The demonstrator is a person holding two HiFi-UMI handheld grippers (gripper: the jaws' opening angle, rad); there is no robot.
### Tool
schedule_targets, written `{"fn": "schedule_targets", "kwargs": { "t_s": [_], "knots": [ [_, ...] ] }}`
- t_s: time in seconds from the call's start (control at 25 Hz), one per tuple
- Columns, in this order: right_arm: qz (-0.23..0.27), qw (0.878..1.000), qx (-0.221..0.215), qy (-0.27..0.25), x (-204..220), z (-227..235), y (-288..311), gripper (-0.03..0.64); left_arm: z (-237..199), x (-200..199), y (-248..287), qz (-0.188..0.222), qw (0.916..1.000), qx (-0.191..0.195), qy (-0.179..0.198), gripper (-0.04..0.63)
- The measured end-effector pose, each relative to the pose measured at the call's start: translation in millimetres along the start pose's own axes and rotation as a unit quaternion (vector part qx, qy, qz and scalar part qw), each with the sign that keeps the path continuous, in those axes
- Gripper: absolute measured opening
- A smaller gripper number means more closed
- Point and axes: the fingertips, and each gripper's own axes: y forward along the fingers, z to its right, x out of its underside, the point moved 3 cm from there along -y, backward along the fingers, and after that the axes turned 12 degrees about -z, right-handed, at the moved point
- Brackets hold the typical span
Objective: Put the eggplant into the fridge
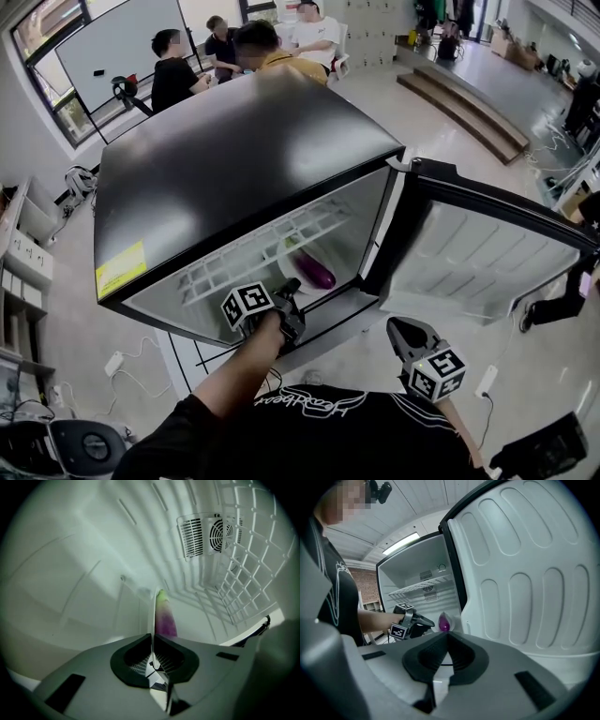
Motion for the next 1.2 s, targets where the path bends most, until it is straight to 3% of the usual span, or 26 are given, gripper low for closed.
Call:
{"fn": "schedule_targets", "kwargs": {
  "t_s": [0.52,0.88,1.0,1.2],
  "knots": [
    [0.012,1.000,-0.010,-0.016,-18.6,-3.0,9.9,0.008,-14.1,-10.2,11.3,-0.011,0.9985,-0.025,-0.047,0.025],
    [0.026,0.999,0.002,-0.028,-27.2,0.0,5.2,0.008,-23.3,-18.8,12.9,-0.010,0.9975,-0.066,-0.026,0.030],
    [0.028,0.999,0.003,-0.027,-28.0,1.6,1.7,0.008,-21.2,-19.7,9.2,-0.001,0.9973,-0.066,-0.032,0.106],
    [0.033,0.999,0.005,-0.023,-29.7,6.6,-4.3,0.008,-11.5,-9.8,-0.3,-0.004,0.9976,-0.066,-0.023,0.135]
  ]
}}
